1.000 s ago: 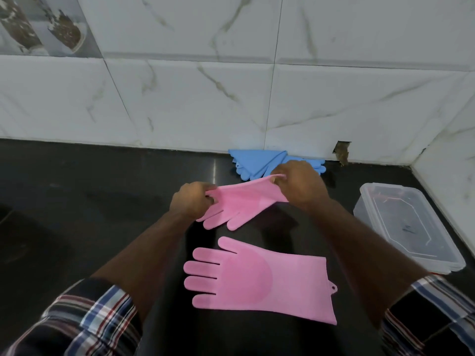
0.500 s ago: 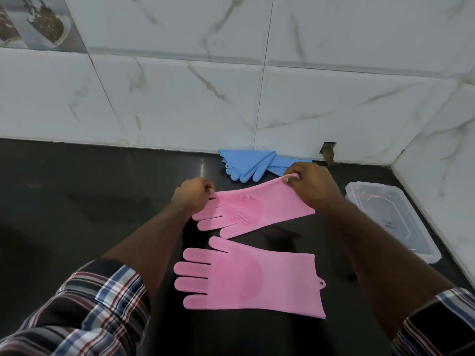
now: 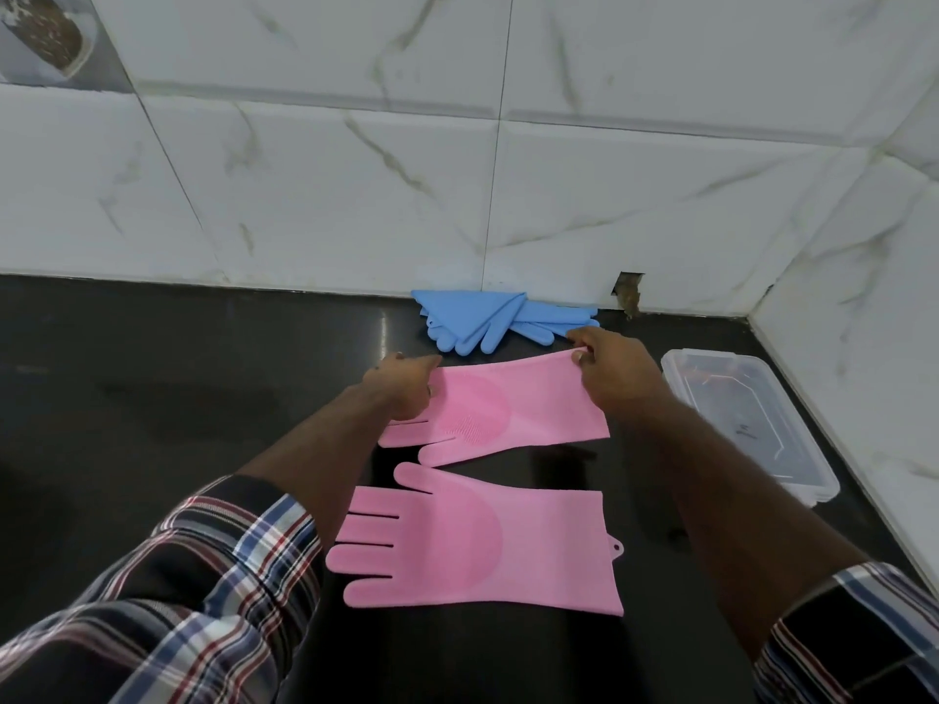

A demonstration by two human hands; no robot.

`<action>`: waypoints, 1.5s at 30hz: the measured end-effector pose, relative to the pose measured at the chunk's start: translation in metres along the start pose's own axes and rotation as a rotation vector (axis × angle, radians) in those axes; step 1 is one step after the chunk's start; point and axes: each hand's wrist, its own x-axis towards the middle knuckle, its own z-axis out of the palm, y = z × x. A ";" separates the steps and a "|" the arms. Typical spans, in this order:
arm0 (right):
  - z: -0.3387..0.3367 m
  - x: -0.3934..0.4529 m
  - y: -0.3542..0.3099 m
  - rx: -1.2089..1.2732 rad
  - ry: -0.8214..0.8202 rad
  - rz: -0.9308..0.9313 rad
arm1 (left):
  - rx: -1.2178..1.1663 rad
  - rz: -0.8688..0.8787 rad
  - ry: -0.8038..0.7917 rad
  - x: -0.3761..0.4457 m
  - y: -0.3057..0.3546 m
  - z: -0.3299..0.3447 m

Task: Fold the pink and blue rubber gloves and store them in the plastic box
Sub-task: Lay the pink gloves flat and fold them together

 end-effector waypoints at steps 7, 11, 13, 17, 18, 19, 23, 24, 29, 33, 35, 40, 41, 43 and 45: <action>0.021 0.002 0.007 -0.099 -0.109 -0.008 | 0.043 0.034 0.154 -0.008 0.009 -0.004; 0.030 0.011 0.007 -0.104 -0.125 -0.058 | -0.072 0.046 0.231 -0.016 0.012 -0.012; 0.033 0.019 0.008 -0.142 -0.129 -0.083 | -0.140 0.060 0.230 -0.020 0.013 -0.016; 0.034 0.032 0.008 -0.366 -0.198 -0.114 | -0.239 0.117 0.277 -0.032 0.017 -0.027; 0.035 0.034 0.008 -0.405 -0.224 -0.124 | -0.253 0.131 0.284 -0.034 0.018 -0.029; 0.035 0.035 0.008 -0.418 -0.249 -0.141 | -0.260 0.143 0.284 -0.037 0.020 -0.032; 0.038 0.038 0.005 -0.405 -0.316 -0.221 | -0.259 0.181 0.280 -0.046 0.022 -0.042; 0.038 0.038 0.005 -0.415 -0.306 -0.230 | -0.258 0.181 0.282 -0.049 0.021 -0.045; 0.027 0.028 0.007 -0.285 -0.225 -0.202 | -0.319 0.152 0.297 -0.064 0.011 -0.055; 0.010 0.011 0.008 -0.126 -0.085 -0.220 | -0.419 0.161 0.324 -0.084 0.003 -0.063; 0.001 -0.005 0.008 -0.093 -0.052 -0.257 | -0.460 0.178 0.333 -0.098 -0.001 -0.064; -0.003 -0.062 0.010 -0.054 -0.048 -0.304 | -0.557 0.209 0.287 -0.134 -0.012 -0.043; -0.001 -0.073 0.011 -0.058 -0.061 -0.297 | -0.570 0.207 0.261 -0.140 -0.014 -0.035; 0.005 -0.091 0.014 -0.071 -0.091 -0.273 | -0.607 0.189 0.227 -0.150 -0.018 -0.021; 0.011 -0.107 0.017 -0.068 -0.121 -0.236 | -0.649 0.168 0.209 -0.159 -0.023 -0.011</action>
